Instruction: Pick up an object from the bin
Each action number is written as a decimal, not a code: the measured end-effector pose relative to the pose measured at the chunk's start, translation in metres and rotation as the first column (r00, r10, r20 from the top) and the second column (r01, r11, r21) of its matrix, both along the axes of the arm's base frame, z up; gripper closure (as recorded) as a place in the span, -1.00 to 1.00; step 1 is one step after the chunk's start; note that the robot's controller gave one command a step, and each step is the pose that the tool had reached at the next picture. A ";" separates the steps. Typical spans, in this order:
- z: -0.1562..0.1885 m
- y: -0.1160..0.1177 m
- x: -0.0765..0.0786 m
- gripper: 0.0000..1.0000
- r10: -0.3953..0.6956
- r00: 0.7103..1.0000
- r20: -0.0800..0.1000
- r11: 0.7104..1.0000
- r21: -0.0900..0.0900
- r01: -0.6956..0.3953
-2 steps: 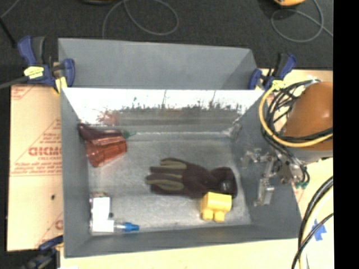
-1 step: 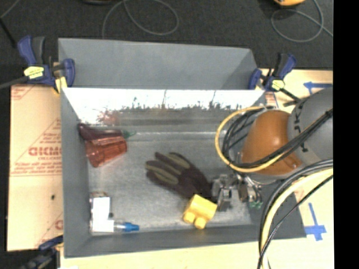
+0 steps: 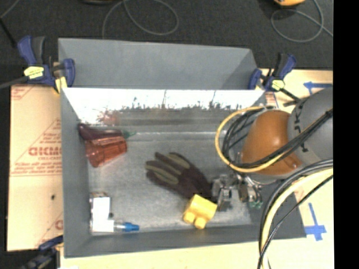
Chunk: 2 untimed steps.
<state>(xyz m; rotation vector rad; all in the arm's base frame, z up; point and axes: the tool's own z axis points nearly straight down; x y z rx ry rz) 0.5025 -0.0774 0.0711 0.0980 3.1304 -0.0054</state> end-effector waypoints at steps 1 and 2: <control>0.041 0.000 0.002 1.00 0.013 1.000 -0.009 1.000 0.001 -0.013; 0.148 -0.012 0.013 1.00 0.003 1.000 0.003 1.000 -0.001 -0.003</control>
Offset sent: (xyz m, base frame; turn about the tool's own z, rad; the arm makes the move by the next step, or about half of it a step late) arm 0.0117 -0.0112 0.1475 -0.0025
